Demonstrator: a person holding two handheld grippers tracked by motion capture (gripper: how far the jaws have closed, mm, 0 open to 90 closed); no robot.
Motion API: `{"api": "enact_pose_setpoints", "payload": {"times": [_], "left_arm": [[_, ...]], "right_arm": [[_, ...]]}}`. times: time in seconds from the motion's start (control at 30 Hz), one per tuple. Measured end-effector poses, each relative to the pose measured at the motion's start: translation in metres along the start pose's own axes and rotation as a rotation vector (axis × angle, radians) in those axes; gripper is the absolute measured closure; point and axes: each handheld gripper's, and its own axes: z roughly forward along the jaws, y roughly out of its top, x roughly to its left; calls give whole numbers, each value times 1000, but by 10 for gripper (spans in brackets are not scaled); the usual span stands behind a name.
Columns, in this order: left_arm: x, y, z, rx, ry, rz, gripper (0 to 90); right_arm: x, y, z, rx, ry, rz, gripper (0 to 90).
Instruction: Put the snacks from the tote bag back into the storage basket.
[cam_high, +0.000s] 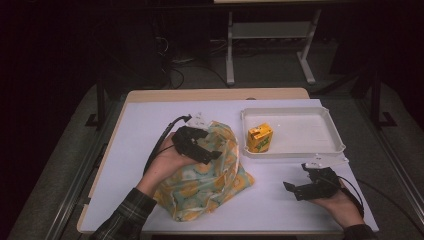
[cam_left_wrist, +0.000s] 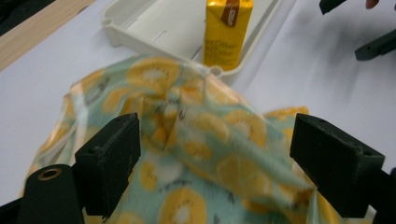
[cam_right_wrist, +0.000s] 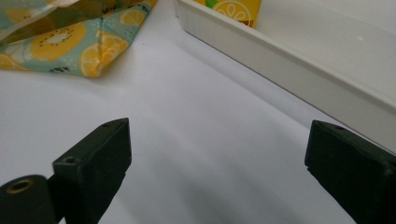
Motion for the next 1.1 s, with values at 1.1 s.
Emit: {"api": "enact_pose_setpoints", "payload": {"times": [1.1], "left_arm": [[13, -142, -107, -74, 133, -149, 159]], "right_arm": [[-4, 42, 10, 30, 61, -15, 350]]}}
